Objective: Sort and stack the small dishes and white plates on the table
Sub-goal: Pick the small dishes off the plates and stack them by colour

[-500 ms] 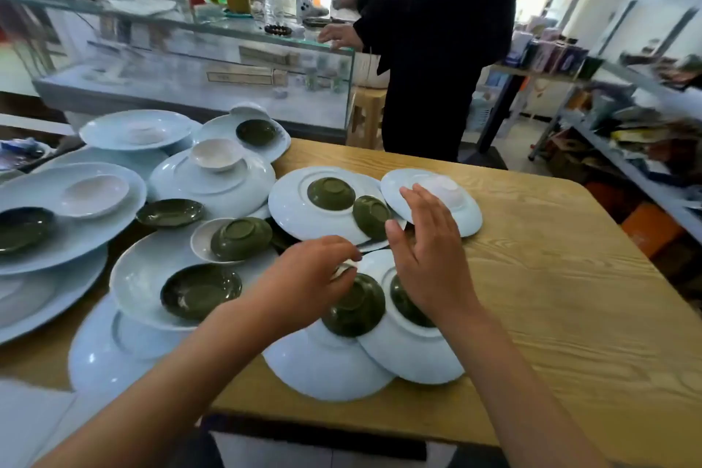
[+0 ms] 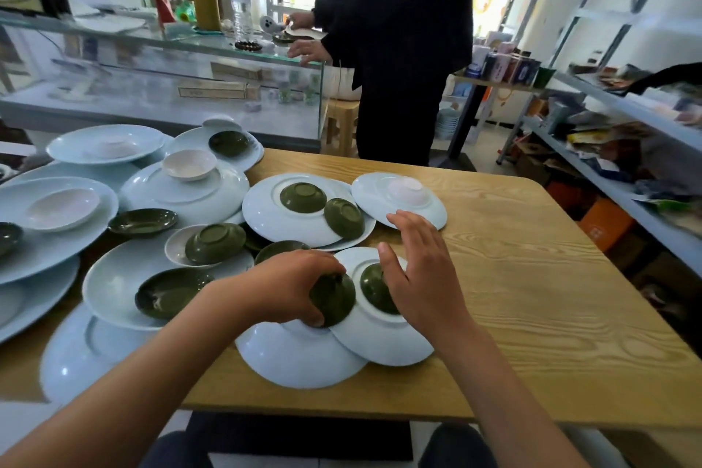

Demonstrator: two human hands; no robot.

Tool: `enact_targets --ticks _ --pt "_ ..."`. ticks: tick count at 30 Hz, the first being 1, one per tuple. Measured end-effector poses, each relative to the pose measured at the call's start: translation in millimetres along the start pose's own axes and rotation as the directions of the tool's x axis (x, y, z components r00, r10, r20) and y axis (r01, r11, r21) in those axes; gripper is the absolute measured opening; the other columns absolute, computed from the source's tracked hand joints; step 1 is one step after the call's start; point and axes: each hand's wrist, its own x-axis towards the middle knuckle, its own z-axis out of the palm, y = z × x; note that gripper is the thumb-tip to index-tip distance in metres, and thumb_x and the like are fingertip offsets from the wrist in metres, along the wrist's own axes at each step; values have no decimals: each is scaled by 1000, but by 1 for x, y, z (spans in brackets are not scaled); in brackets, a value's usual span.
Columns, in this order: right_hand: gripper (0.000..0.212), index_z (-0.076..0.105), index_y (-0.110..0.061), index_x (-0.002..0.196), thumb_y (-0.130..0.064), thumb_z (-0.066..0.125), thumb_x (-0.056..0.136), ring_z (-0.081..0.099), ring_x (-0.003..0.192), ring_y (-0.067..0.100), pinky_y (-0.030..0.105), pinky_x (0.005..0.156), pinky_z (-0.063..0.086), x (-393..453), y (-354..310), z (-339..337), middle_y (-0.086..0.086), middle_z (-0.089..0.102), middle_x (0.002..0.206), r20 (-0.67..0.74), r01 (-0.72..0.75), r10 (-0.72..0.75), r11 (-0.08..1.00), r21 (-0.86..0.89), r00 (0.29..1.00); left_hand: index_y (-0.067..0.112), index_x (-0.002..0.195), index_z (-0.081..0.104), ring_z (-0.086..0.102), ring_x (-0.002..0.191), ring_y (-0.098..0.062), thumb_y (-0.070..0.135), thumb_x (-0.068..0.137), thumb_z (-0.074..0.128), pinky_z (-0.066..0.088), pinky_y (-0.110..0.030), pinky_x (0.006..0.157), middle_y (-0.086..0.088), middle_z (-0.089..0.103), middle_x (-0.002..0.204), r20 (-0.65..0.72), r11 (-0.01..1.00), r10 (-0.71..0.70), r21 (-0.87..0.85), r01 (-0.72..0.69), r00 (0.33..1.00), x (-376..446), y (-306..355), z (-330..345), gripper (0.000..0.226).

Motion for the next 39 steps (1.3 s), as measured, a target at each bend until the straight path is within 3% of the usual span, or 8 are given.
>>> enact_targets --ticks 8,15,20,22,24,31,36,39 --pt "40 46 -18 136 -30 48 97 36 135 13 36 113 33 -13 12 6 -1 47 142 29 -32 31 999 29 999 40 122 55 52 100 -6 42 64 80 49 -30 85 18 57 109 -1 1000 -6 -13 6 1000 7 -2 2 63" --pt "40 48 -19 133 -32 45 96 37 133 12 34 112 34 -18 12 7 -1 48 139 19 -44 42 995 85 999 35 129 54 52 107 -7 37 68 80 47 -30 91 16 59 117 -93 999 33 12 -32 995 3 3 2 66" --pt "37 52 -20 129 -33 47 96 39 130 9 32 110 34 -20 5 9 -4 52 134 14 -45 43 988 145 999 26 109 65 63 89 -1 17 77 78 55 -29 85 14 68 94 -385 963 -61 -264 -47 921 1 -3 -12 36" --pt "37 52 -22 131 -37 46 97 41 125 5 29 107 35 -17 -2 11 -6 53 132 102 -111 90 969 219 991 25 106 65 65 84 -2 11 81 75 55 -29 84 14 69 88 -418 958 -71 -281 -55 906 6 -2 -14 31" --pt "38 51 -23 133 -37 46 98 44 121 5 29 106 37 -16 -6 16 -6 54 131 201 -192 144 951 242 969 20 110 67 65 89 -4 10 82 73 54 -31 86 9 70 93 -359 967 -55 -251 -39 932 12 0 -8 31" --pt "36 52 -21 133 -26 49 97 43 122 6 23 104 34 -19 -3 17 -6 54 131 182 -214 179 957 196 967 22 121 65 59 107 -12 10 75 74 51 -34 93 3 66 115 -250 971 -57 -238 -4 967 16 -7 3 48" --pt "37 53 -21 132 -23 50 95 43 121 7 22 103 33 -14 -4 16 -4 54 130 206 -213 177 962 171 962 27 139 48 37 130 -12 27 68 79 33 -30 108 8 48 138 -103 998 -14 67 21 995 26 -8 -11 77" --pt "37 53 -21 131 -23 52 94 42 121 6 19 101 32 -12 -1 16 -4 55 129 205 -209 176 965 157 963 31 141 42 42 127 -20 35 66 80 38 -34 105 2 48 134 50 983 -97 160 88 994 33 -9 -16 84"
